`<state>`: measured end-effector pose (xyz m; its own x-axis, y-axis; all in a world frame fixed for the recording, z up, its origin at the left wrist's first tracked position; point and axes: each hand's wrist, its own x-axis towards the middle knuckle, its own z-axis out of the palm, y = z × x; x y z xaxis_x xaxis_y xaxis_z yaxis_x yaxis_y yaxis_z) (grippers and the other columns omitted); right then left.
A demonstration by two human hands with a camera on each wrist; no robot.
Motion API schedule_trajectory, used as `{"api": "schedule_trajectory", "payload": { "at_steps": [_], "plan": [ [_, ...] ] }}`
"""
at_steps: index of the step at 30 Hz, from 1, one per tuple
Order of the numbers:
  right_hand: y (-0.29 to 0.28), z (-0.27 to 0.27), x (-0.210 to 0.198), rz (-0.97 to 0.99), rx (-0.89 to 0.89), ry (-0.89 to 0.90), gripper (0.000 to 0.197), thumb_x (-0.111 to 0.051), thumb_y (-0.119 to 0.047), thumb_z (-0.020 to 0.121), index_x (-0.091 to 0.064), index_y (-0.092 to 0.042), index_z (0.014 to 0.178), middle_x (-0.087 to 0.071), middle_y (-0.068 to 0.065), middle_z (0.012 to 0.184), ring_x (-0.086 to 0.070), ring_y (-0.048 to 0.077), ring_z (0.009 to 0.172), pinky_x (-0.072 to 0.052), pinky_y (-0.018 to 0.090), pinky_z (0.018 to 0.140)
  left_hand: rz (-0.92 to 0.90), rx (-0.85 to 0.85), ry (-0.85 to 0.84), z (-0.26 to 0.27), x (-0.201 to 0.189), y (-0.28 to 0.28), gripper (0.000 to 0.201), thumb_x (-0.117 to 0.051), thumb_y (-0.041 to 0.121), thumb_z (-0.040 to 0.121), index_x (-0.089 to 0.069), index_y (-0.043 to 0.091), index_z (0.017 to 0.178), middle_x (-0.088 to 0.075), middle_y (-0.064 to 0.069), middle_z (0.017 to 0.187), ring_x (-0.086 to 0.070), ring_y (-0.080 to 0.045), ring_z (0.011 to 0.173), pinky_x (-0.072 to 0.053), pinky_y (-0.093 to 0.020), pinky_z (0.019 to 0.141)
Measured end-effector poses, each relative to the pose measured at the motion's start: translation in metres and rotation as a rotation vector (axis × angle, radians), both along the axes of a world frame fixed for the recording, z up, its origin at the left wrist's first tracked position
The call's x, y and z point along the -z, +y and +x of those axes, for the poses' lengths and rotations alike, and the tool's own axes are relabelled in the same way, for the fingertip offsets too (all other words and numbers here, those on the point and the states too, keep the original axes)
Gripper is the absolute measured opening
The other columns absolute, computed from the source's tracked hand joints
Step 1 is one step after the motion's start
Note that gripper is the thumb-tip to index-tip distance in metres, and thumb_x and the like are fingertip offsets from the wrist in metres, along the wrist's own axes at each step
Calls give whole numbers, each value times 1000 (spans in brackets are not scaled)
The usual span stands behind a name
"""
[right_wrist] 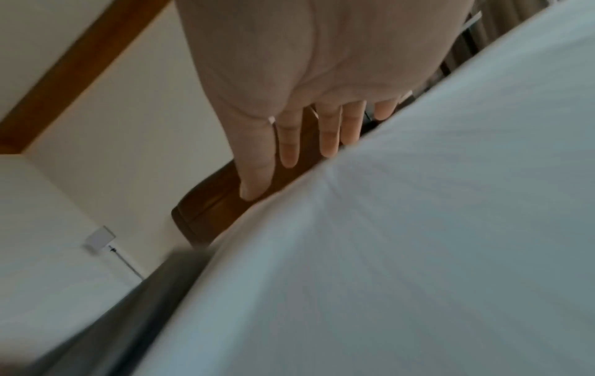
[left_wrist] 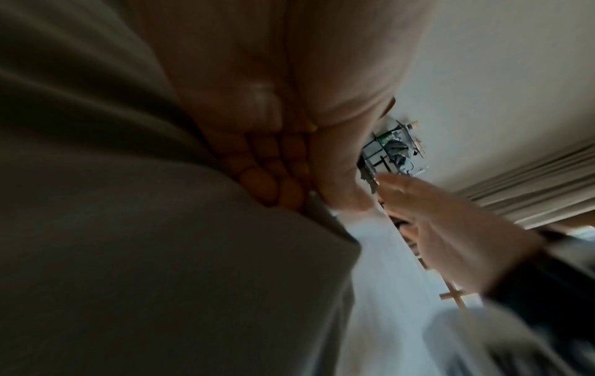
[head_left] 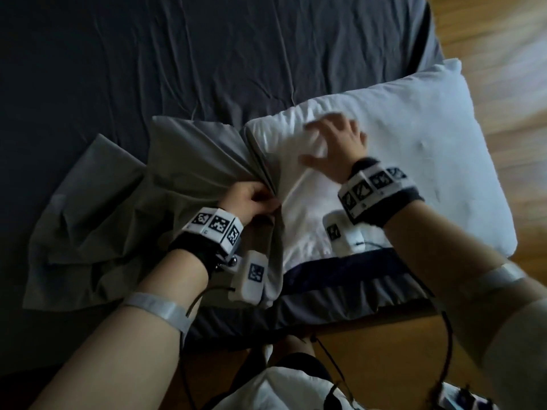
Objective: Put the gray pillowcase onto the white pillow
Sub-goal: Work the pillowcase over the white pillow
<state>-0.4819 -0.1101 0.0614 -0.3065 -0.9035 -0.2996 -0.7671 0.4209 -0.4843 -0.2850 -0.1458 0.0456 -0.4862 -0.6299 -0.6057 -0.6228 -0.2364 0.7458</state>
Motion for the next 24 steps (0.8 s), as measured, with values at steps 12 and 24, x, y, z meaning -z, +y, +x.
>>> {"api": "schedule_trajectory", "payload": {
  "at_steps": [12,24],
  "plan": [
    [-15,1,-13,423,-119,189,85,-18,-84,72,-28,-32,137,-38,5,146,-22,23,140,6,60,111,-116,4,4,30,-57,-26,16,-68,2,77,-64,8,90,-63,12,70,-55,11,53,-42,1,59],
    [76,43,-66,281,17,147,49,-53,-71,70,-57,-40,108,-60,-1,109,-41,22,117,-16,45,101,-301,501,-708,42,-101,-43,24,-69,18,78,-63,8,100,-63,-12,91,-59,-28,86,-39,-27,71]
  ]
}}
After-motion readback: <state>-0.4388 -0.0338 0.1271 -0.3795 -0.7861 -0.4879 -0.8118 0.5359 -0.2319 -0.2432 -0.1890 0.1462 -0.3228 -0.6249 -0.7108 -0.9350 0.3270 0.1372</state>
